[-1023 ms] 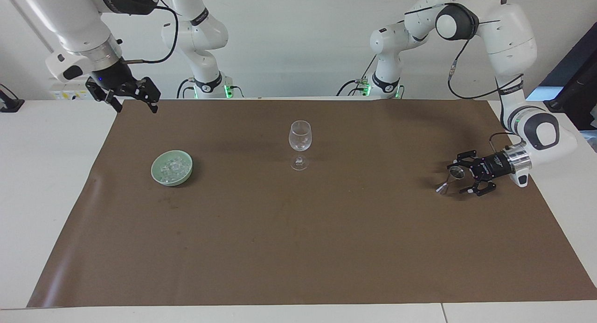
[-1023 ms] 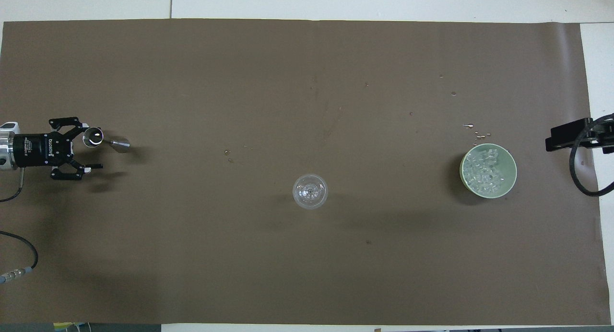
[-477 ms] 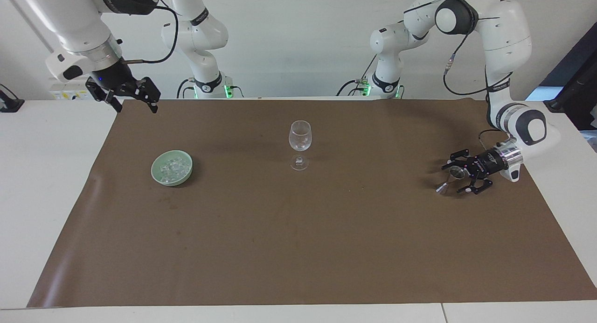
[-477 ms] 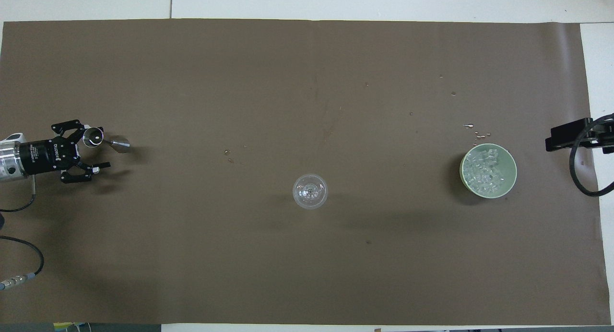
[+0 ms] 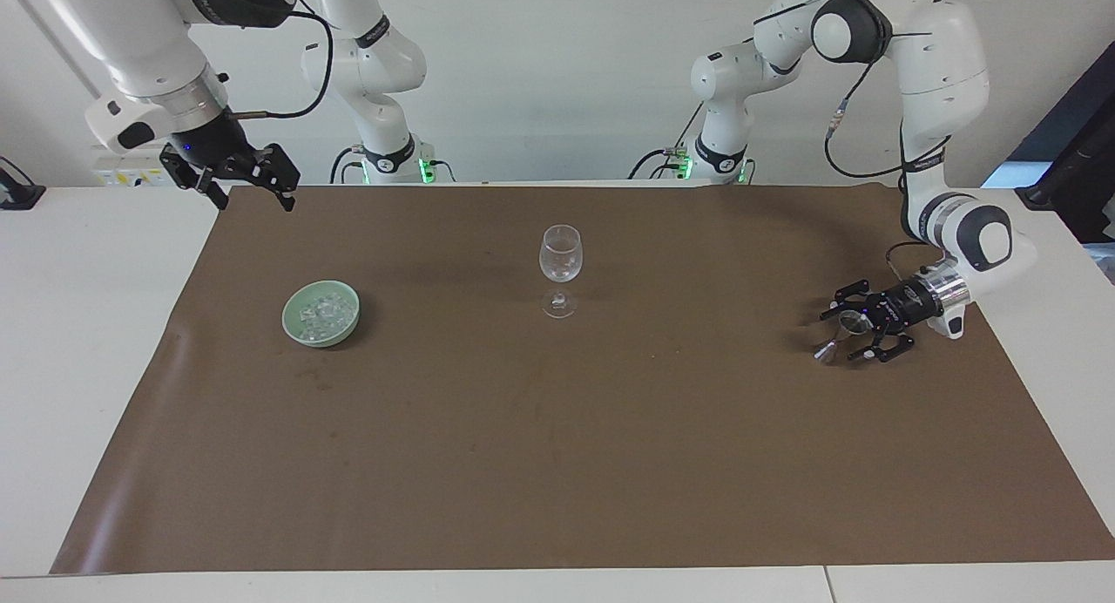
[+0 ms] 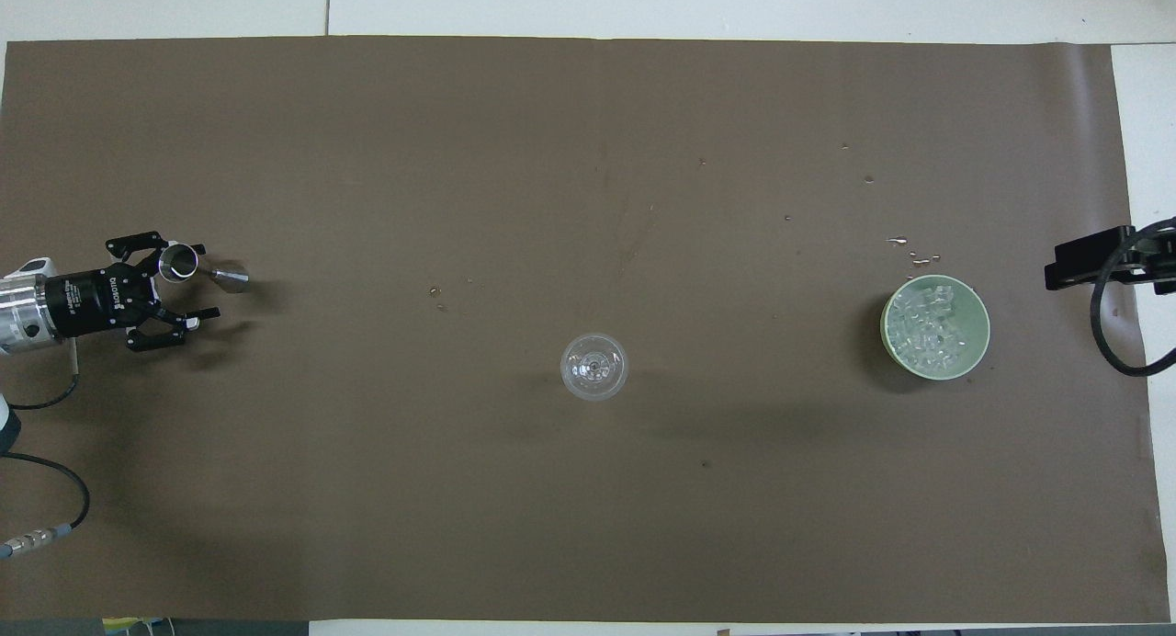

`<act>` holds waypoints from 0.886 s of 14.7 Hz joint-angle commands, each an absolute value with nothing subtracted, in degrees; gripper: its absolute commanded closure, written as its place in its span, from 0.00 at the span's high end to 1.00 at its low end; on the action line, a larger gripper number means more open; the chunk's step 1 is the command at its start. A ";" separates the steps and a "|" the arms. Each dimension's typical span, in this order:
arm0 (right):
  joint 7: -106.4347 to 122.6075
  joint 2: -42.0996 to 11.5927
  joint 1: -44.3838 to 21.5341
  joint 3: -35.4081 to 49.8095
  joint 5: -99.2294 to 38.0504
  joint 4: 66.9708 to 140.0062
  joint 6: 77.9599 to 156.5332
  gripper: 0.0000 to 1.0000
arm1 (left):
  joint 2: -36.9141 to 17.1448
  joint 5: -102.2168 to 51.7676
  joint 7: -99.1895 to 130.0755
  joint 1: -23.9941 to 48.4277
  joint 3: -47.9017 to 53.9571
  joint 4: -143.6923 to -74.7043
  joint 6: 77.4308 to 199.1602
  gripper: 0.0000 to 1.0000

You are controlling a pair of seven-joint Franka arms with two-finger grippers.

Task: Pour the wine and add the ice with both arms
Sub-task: 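Close the left gripper around the silver cup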

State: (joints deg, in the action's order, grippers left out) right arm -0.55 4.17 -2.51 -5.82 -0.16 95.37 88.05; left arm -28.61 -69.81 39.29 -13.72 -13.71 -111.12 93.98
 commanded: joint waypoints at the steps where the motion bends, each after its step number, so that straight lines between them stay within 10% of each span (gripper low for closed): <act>1: 0.26 4.83 -1.85 -5.54 -0.88 95.89 87.63 1.00 | -26.37 -72.15 38.15 -12.75 -13.89 -114.08 95.98 0.91; 8: 0.18 4.83 -1.85 -5.54 -0.88 95.89 87.63 1.00 | -26.28 -72.51 37.35 -12.48 -13.89 -114.43 95.98 0.79; 9: 0.26 4.83 -1.85 -5.54 -0.88 95.89 87.63 1.00 | -26.19 -72.51 37.35 -12.48 -13.89 -114.43 95.80 0.56; 10: 0.26 4.83 -1.85 -5.54 -0.88 95.89 87.63 1.00 | -26.28 -72.51 37.35 -12.48 -13.89 -114.43 95.28 0.08; 13: 0.26 4.83 -1.85 -5.54 -0.88 95.89 87.63 1.00 | -26.02 -72.60 36.39 -12.48 -13.89 -114.08 94.83 0.00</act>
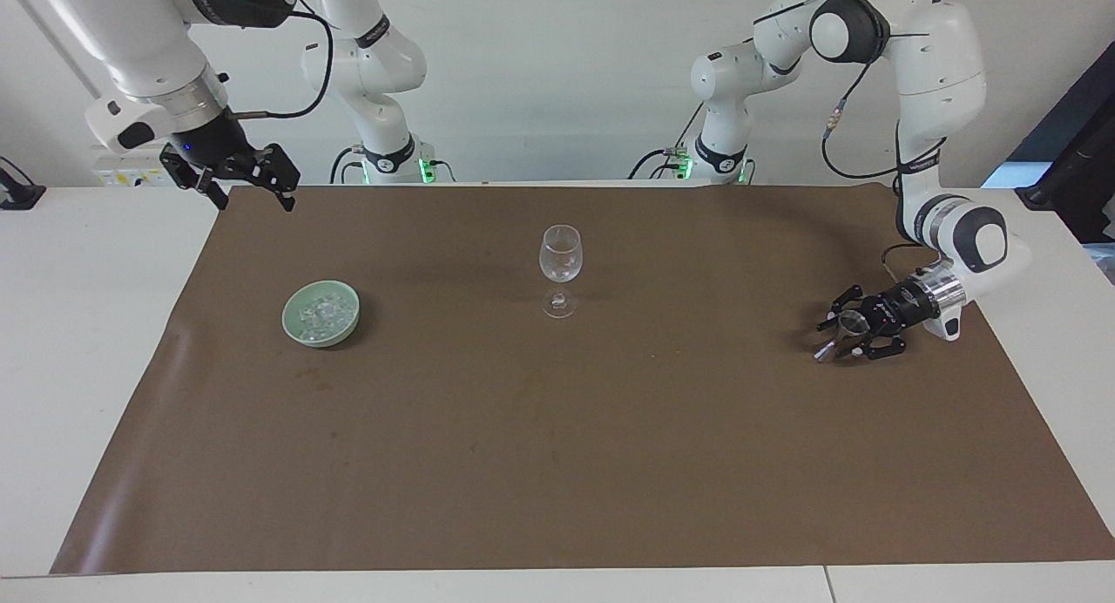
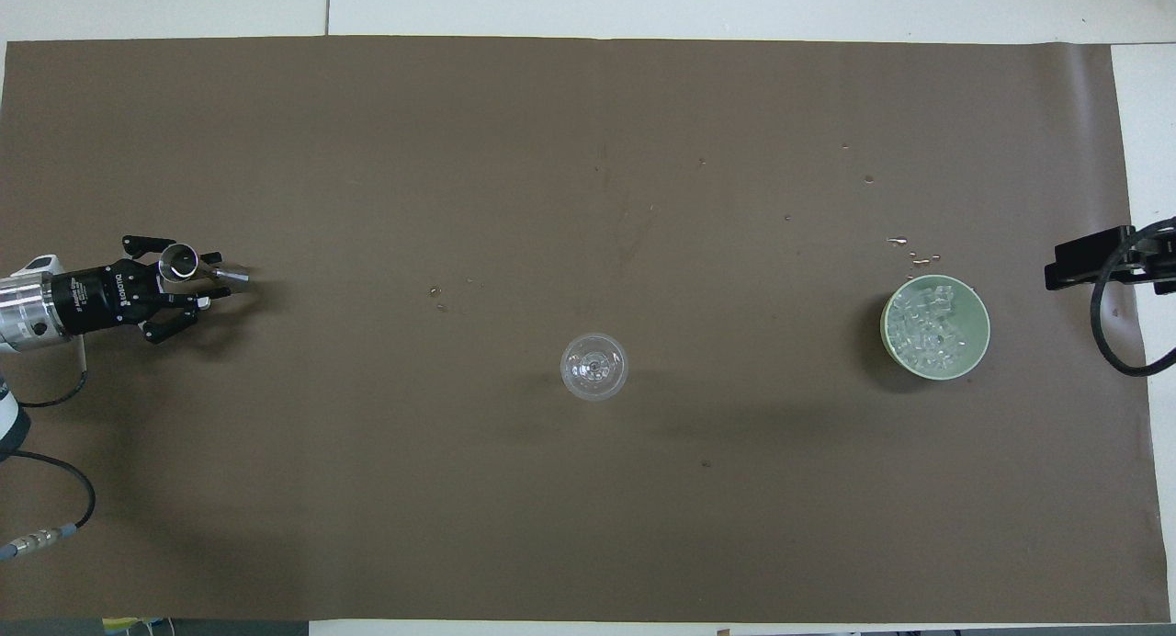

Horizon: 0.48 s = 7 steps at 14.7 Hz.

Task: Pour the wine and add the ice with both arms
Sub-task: 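Close the left gripper around the silver cup, then carry the cup to the glass while the right gripper reaches the bowl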

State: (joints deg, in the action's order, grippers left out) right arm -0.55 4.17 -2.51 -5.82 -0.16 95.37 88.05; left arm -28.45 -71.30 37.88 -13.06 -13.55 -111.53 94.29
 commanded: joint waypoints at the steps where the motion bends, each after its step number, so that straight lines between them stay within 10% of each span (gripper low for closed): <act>1: 0.26 4.83 -1.85 -5.54 -0.88 95.89 87.63 1.00 | -25.93 -72.68 36.39 -12.48 -13.89 -114.00 94.75 0.00; 7: 0.26 4.83 -1.85 -5.54 -0.88 95.89 87.63 1.00 | -19.00 -72.16 43.67 -7.83 -14.24 -114.26 92.74 0.00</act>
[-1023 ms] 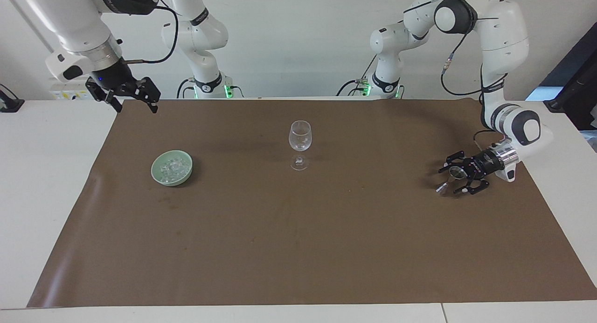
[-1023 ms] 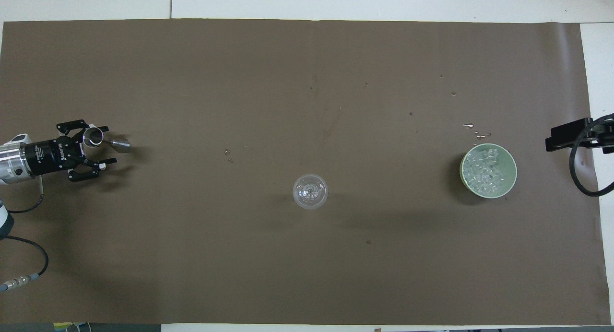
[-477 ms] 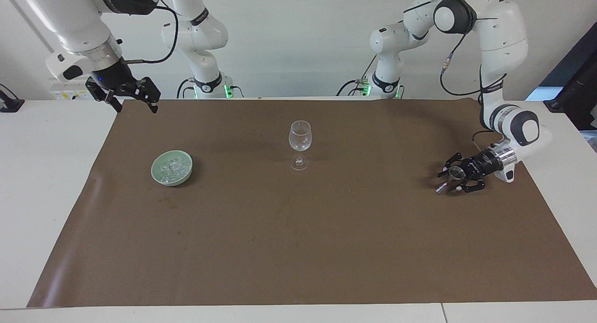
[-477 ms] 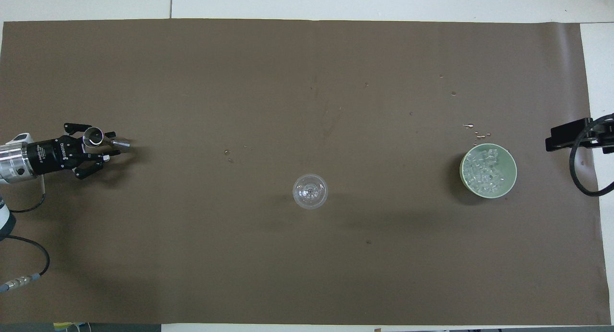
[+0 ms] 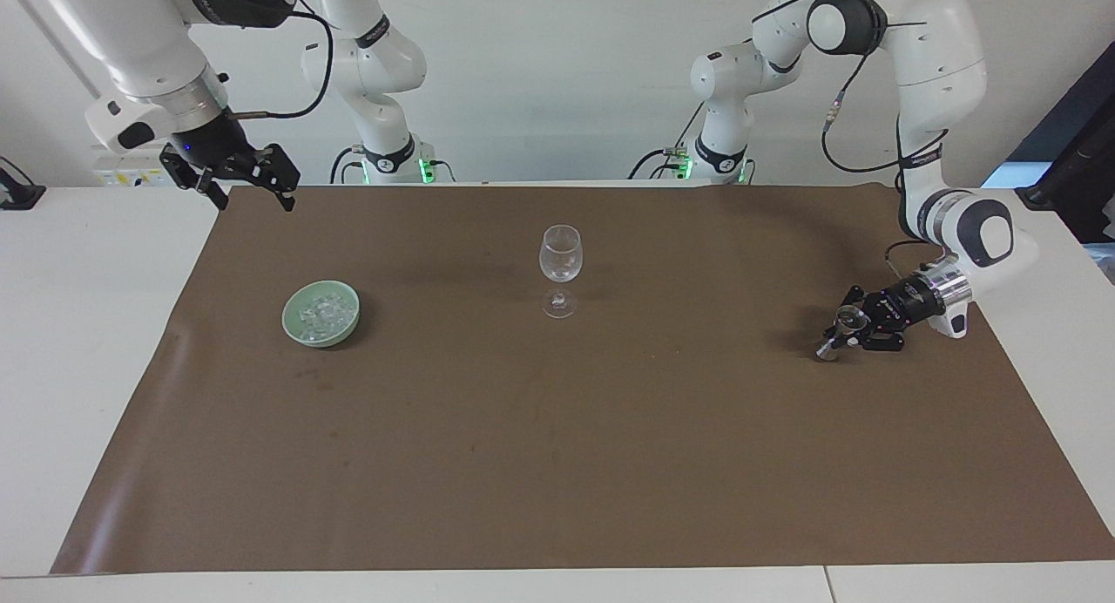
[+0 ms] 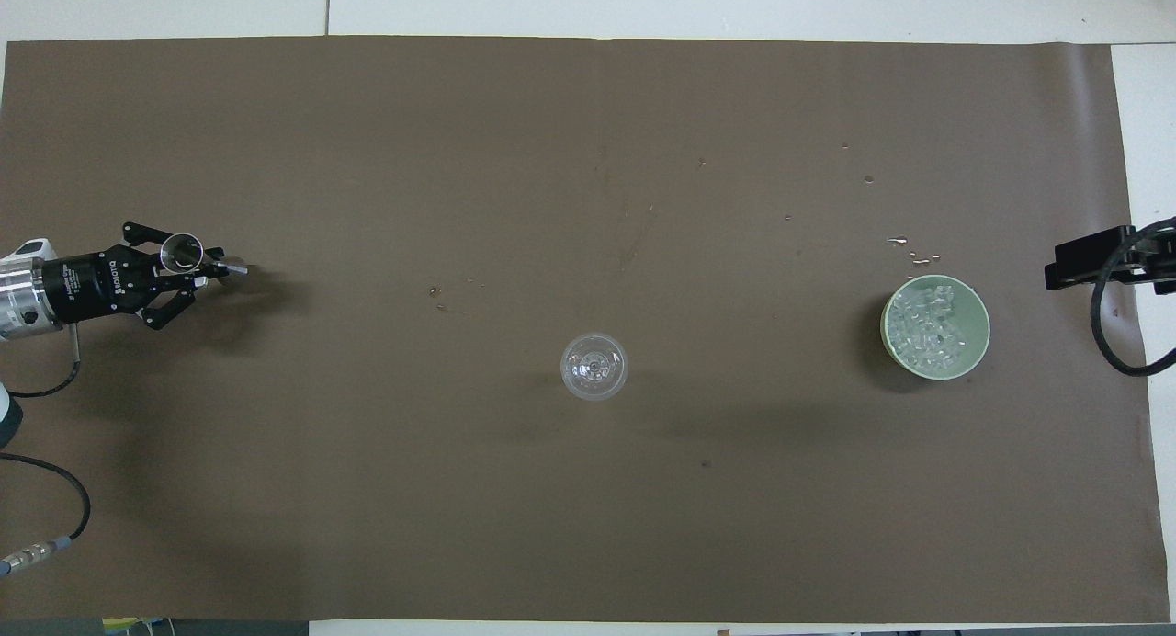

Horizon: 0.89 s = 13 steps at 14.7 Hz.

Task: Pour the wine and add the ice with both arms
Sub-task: 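Carry the cup to the glass while the right gripper reaches the bowl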

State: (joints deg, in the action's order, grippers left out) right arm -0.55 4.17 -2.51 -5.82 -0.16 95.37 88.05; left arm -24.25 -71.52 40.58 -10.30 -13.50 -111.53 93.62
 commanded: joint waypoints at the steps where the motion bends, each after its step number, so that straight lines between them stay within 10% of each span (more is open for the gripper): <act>1: 0.26 4.83 -1.85 -5.54 -0.88 95.89 87.63 1.00 | -17.16 -71.90 45.25 -7.39 -14.24 -114.34 90.55 0.00; 13: 0.18 4.83 -1.31 -5.80 -0.88 95.98 87.63 1.00 | 1.22 -58.55 64.24 19.05 -14.24 -118.21 96.58 0.00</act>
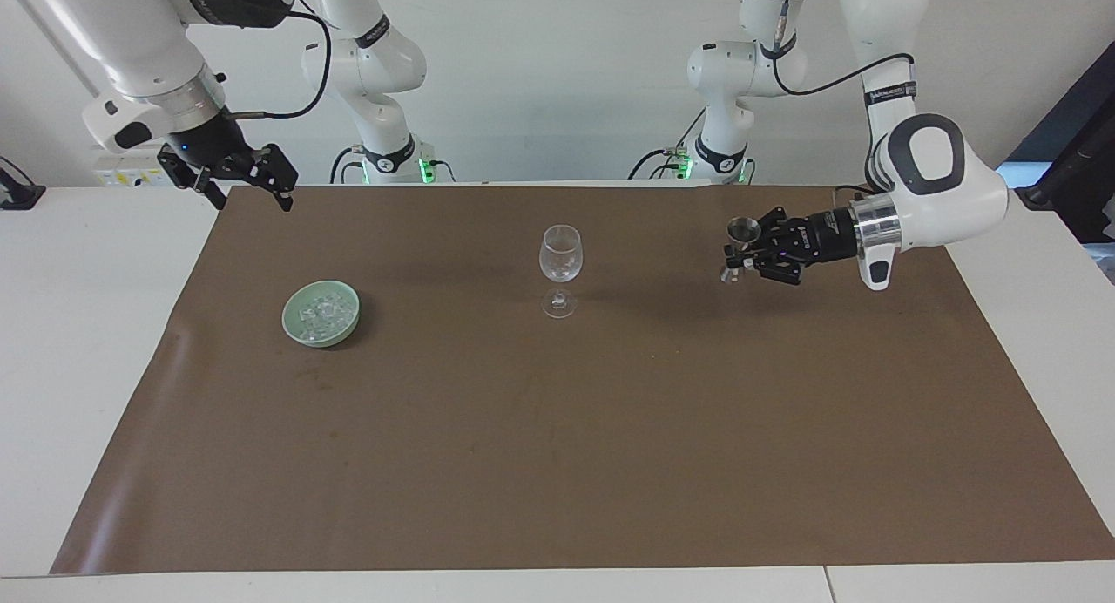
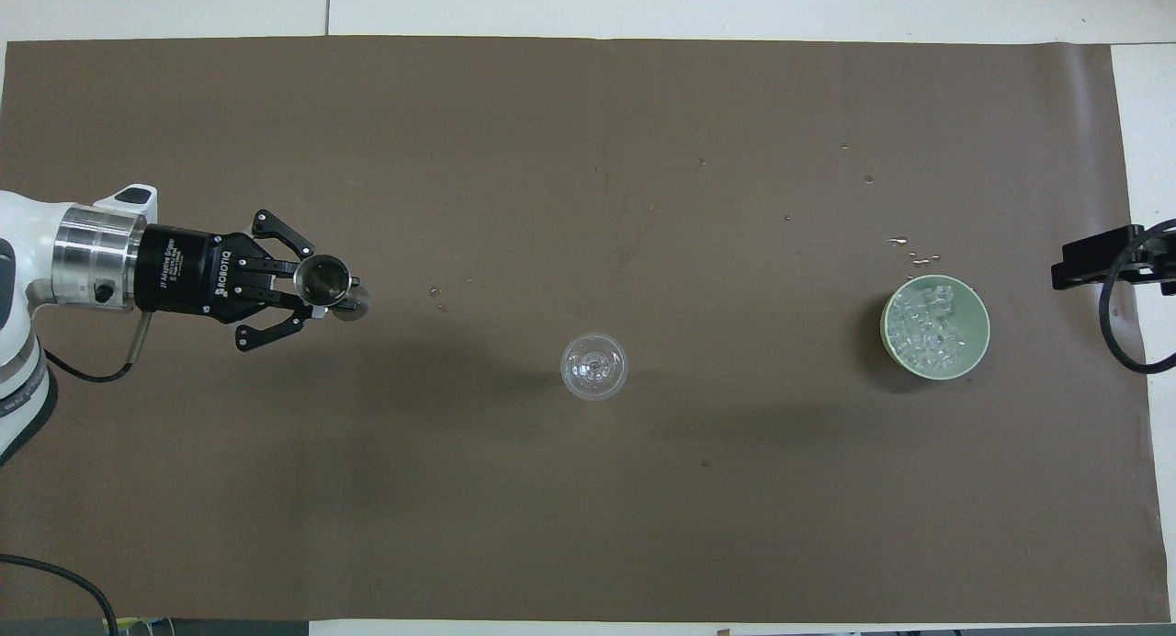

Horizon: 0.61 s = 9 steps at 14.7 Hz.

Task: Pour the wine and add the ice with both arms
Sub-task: 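Carry the cup to the glass while the right gripper reaches the bowl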

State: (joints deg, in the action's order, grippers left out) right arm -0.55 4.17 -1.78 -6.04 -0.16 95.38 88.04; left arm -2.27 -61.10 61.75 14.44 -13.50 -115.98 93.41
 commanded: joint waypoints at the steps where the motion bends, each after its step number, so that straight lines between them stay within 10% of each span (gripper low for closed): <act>1: 0.09 4.92 -1.49 -5.80 -0.79 96.15 87.54 1.00 | 2.10 -56.01 66.25 22.03 -14.15 -118.21 97.81 0.00; 9: 1.05 10.53 -1.67 -5.54 -1.23 110.08 99.54 1.00 | 2.29 -41.69 87.24 39.79 -13.71 -117.42 112.22 0.00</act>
State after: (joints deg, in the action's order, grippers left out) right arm -0.52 5.18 -1.95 -5.70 -0.28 99.64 91.98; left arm 1.16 -46.05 81.97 36.20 -13.02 -116.27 108.92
